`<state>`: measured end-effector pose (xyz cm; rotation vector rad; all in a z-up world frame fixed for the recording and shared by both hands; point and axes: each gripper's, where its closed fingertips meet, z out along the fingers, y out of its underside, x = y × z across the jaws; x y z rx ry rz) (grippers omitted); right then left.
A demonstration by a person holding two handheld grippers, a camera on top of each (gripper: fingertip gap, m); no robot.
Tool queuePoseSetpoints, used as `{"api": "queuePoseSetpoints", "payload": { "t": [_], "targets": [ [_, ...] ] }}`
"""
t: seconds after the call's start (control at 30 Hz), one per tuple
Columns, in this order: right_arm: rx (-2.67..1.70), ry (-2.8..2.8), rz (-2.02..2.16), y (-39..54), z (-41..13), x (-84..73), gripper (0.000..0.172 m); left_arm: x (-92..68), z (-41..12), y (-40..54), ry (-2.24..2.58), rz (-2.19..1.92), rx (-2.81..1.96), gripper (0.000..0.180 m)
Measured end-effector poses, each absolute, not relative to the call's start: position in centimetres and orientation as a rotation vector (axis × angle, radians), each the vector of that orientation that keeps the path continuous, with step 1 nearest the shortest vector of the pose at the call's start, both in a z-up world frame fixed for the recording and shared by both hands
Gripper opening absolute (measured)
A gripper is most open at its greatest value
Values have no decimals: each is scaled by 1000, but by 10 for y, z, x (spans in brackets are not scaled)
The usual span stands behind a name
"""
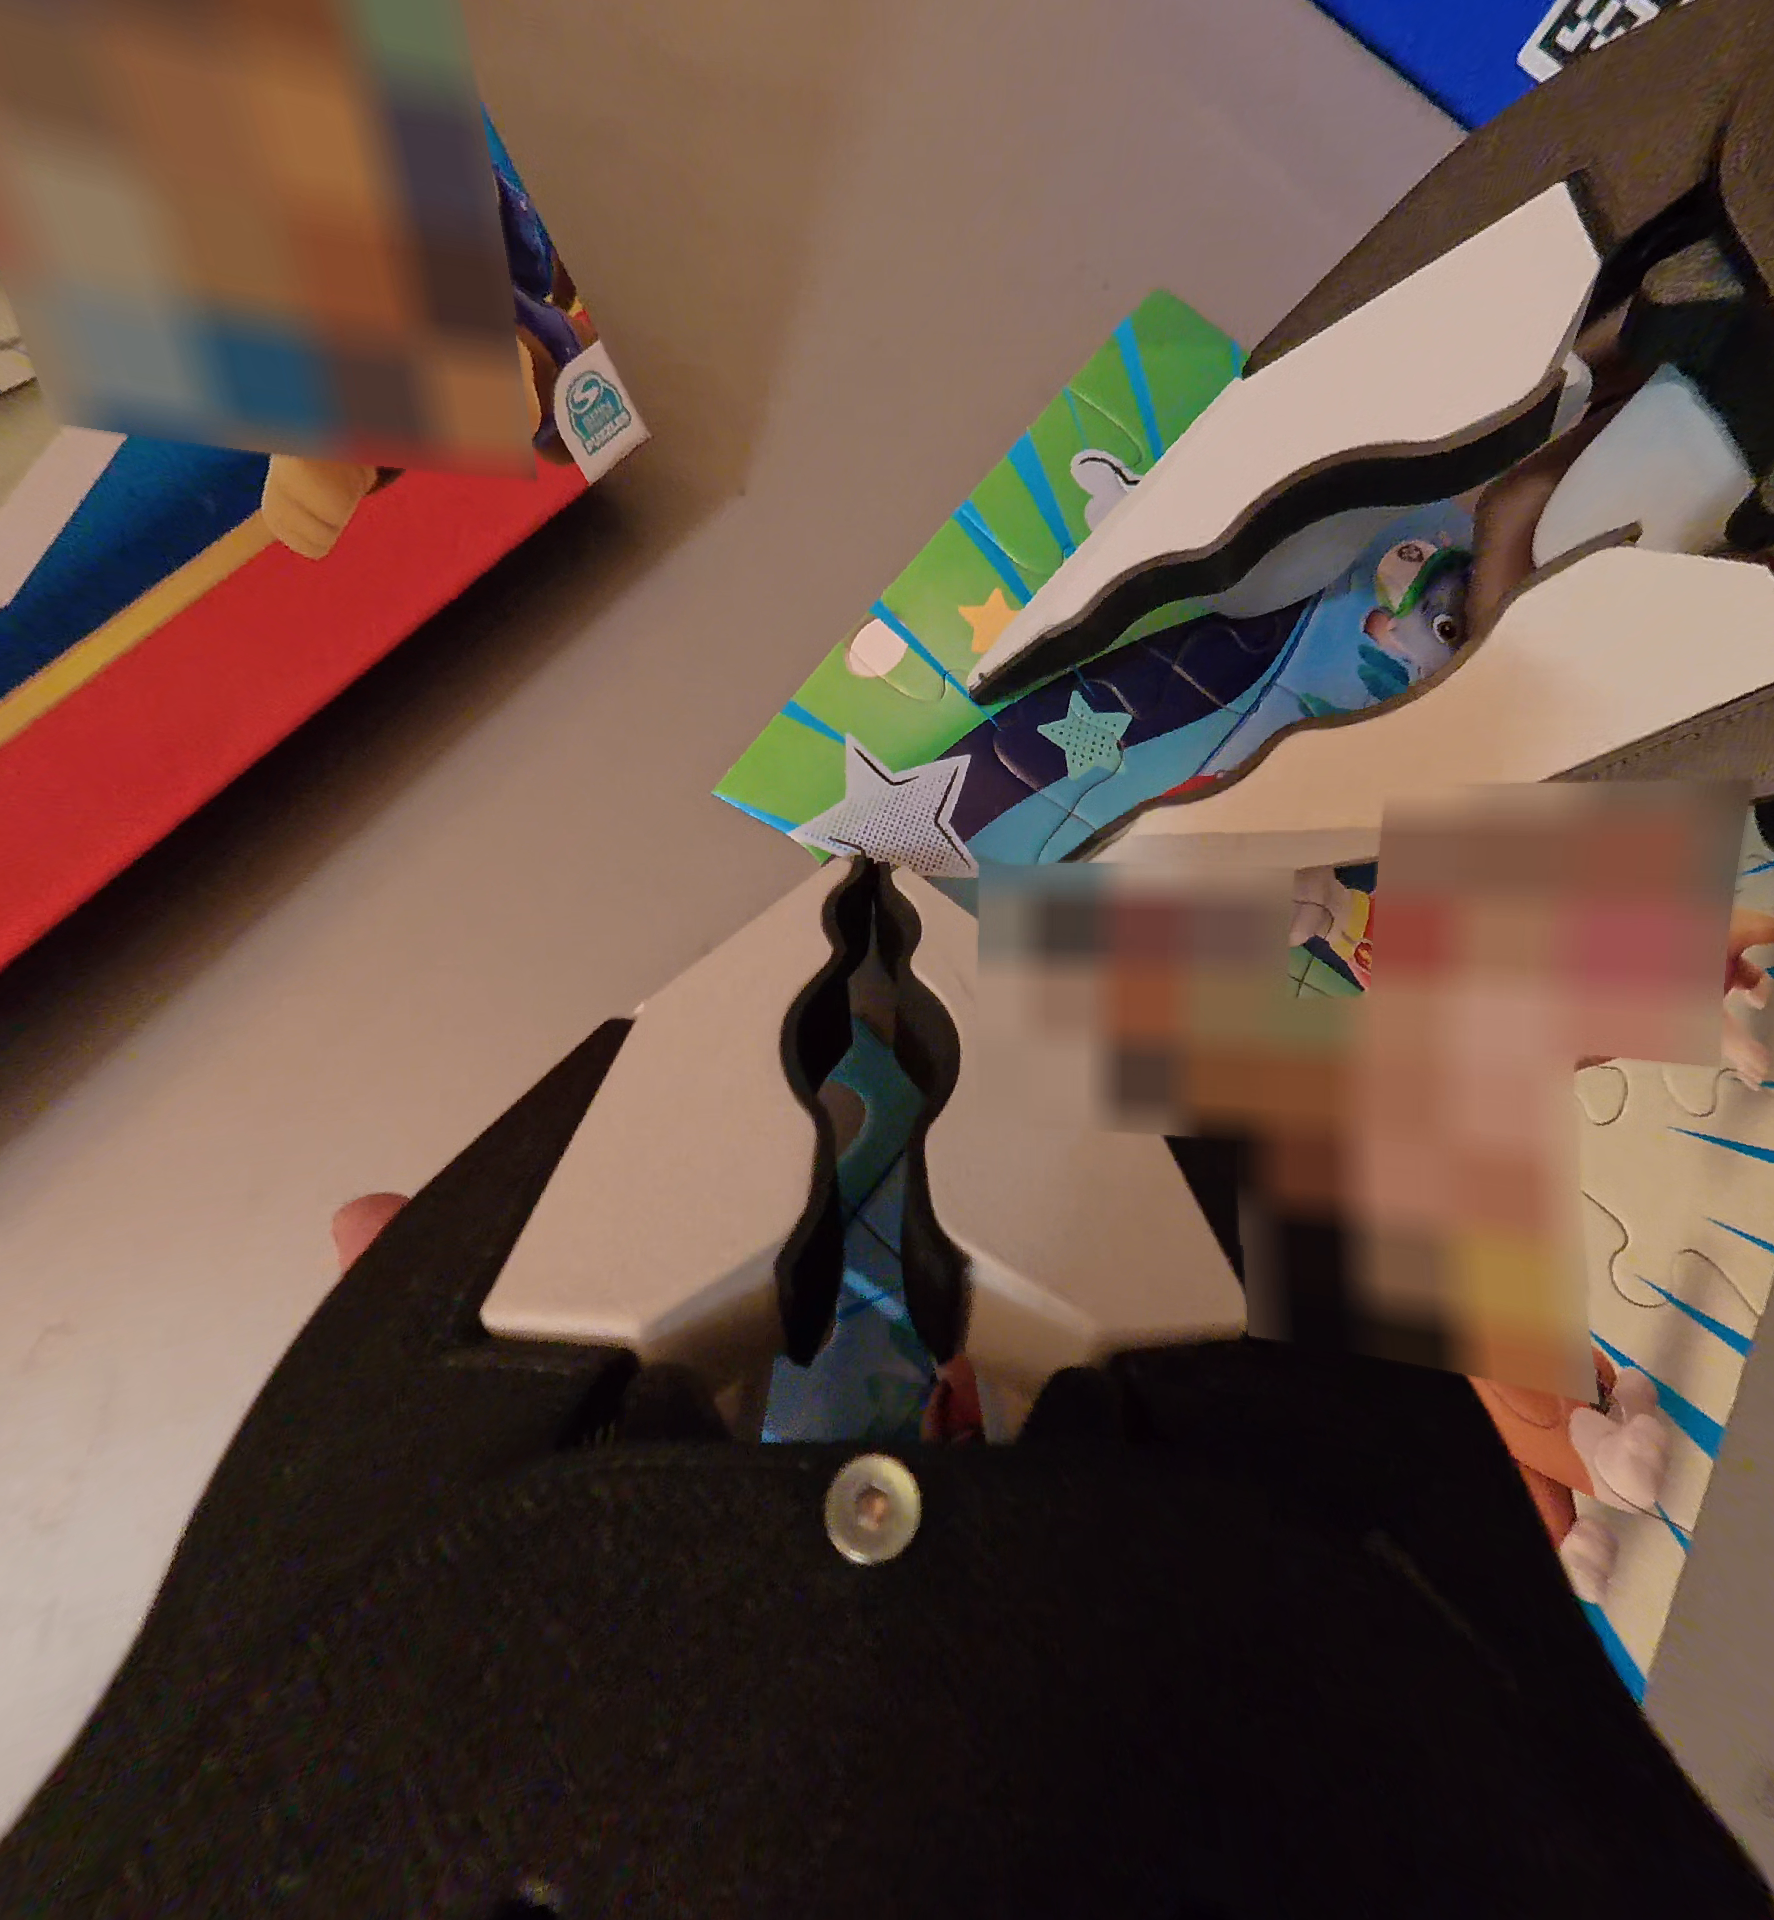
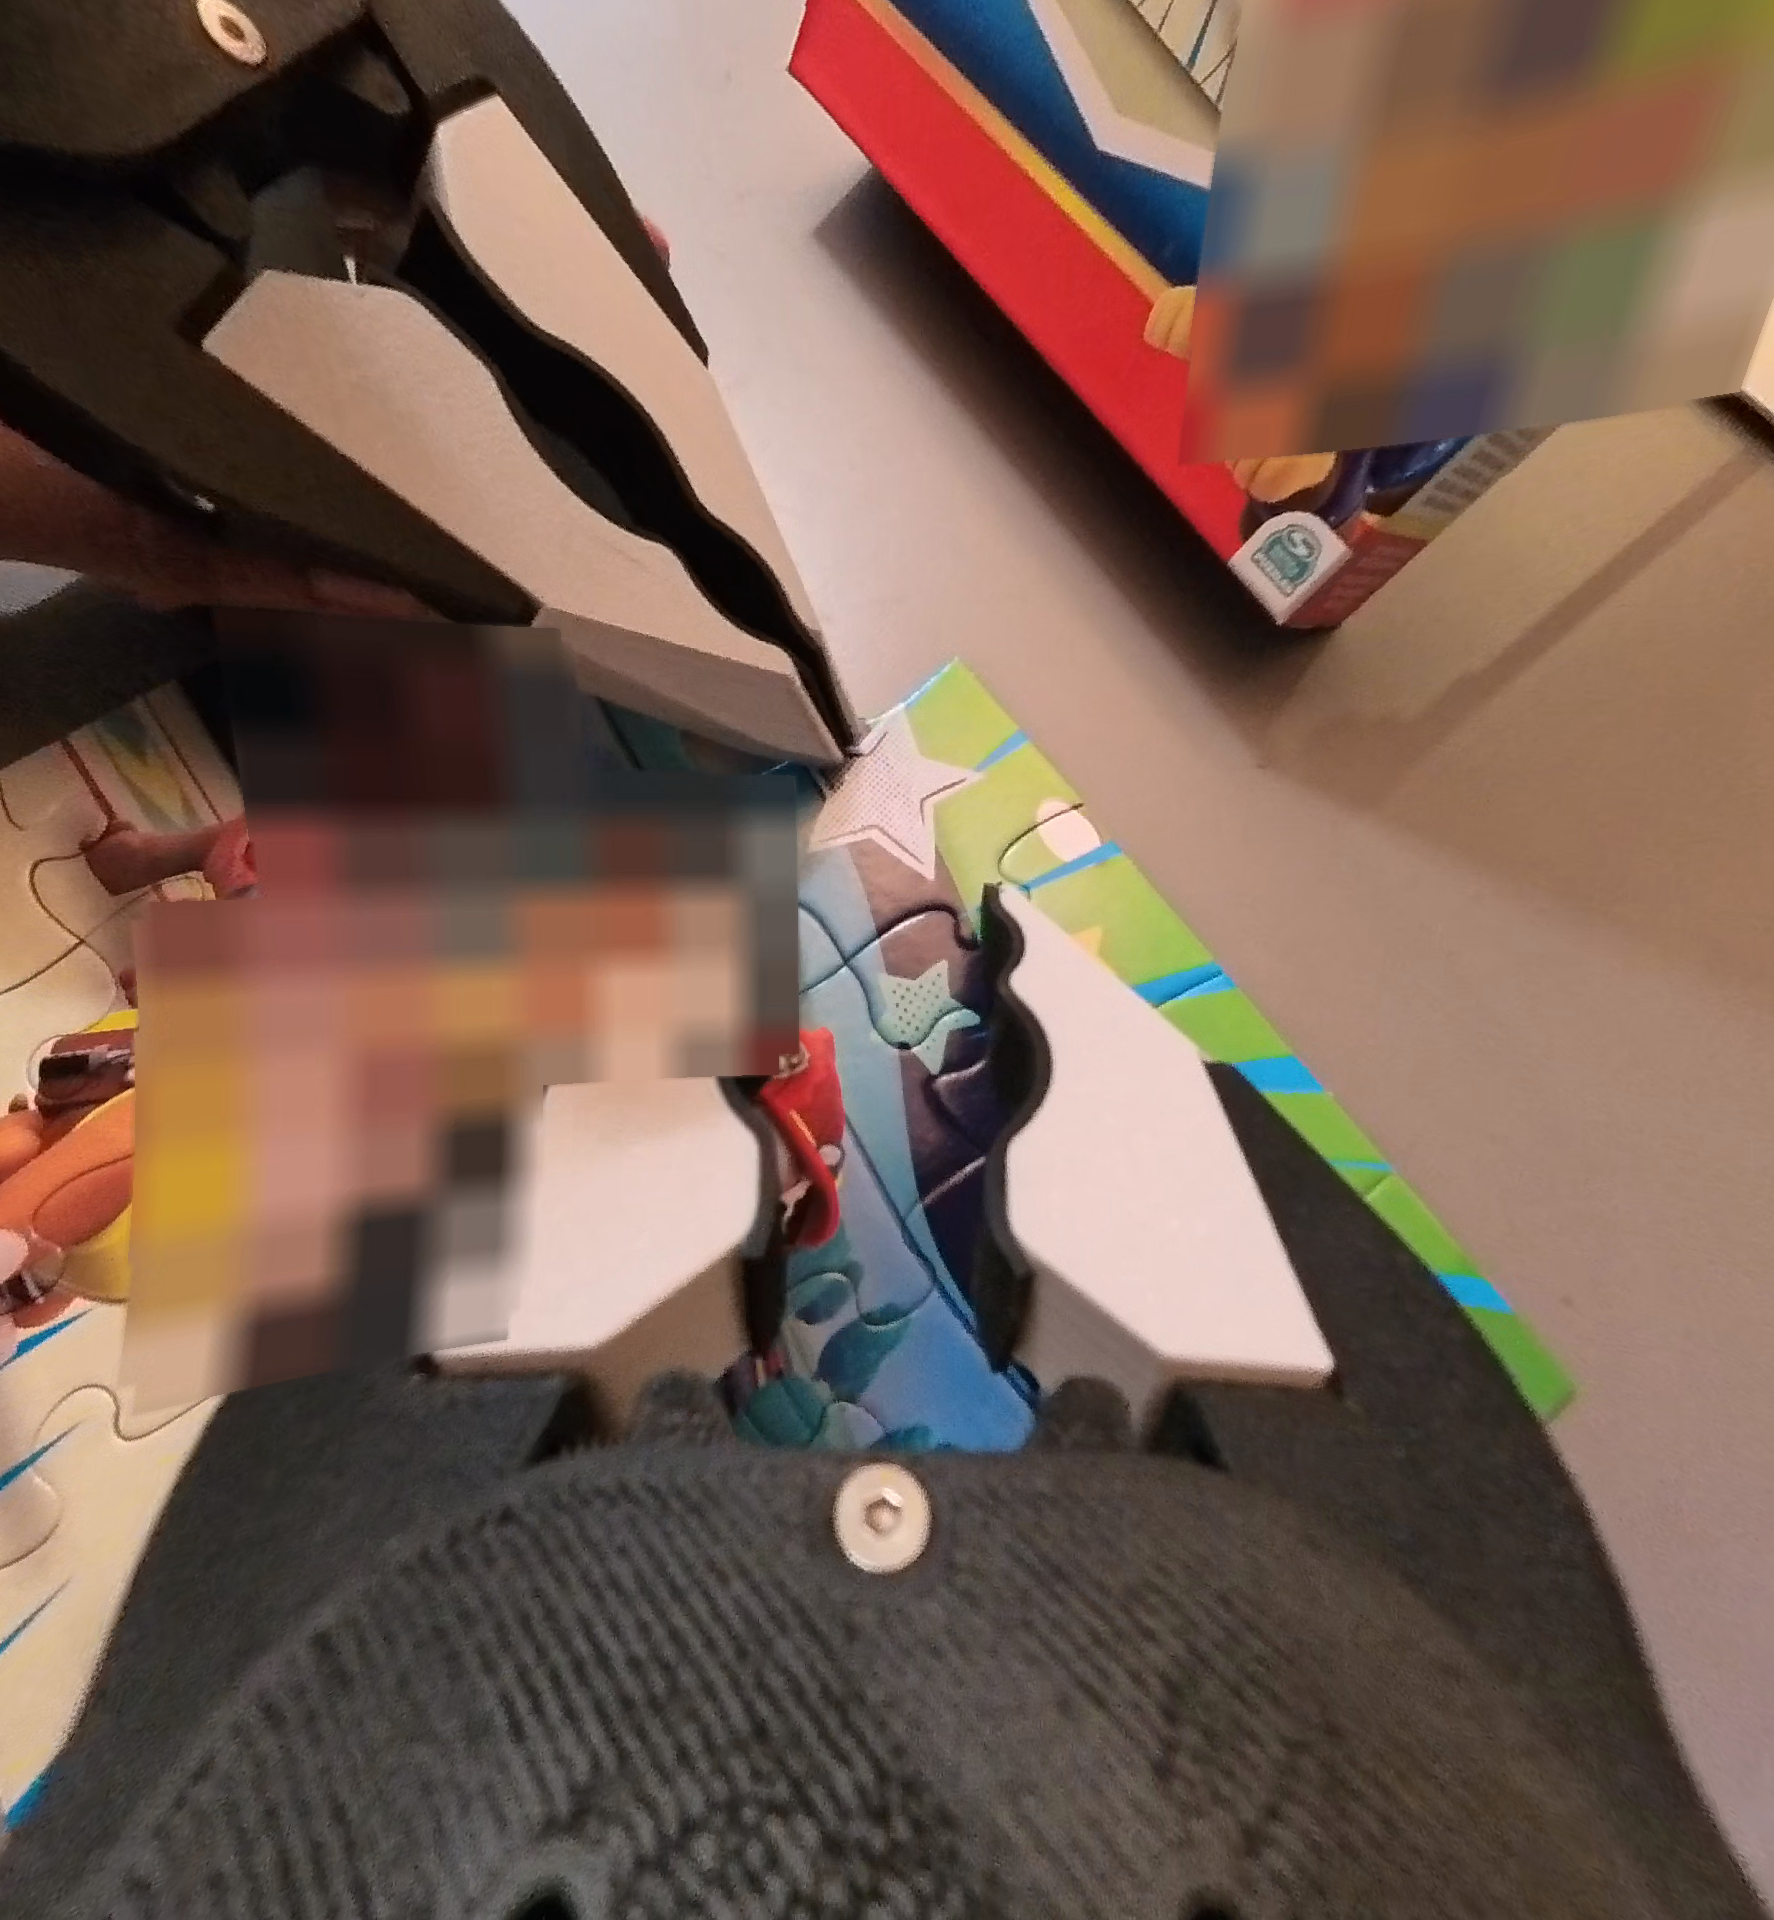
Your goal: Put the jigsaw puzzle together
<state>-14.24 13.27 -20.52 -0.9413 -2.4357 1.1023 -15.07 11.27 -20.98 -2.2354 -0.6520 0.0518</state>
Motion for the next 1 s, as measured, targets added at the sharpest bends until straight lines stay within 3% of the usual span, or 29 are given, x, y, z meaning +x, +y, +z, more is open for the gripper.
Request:
{"api": "queuePoseSetpoints", "payload": {
  "t": [0.27,1.0],
  "targets": [
    [-1020,-2382,1072,144,-206,-152,0,-151,-210,112,-641,81,-2245,0],
    [-1077,-2283,978,145,-206,-187,0,-151,-210,112,-628,117,-2255,0]
  ]
}}
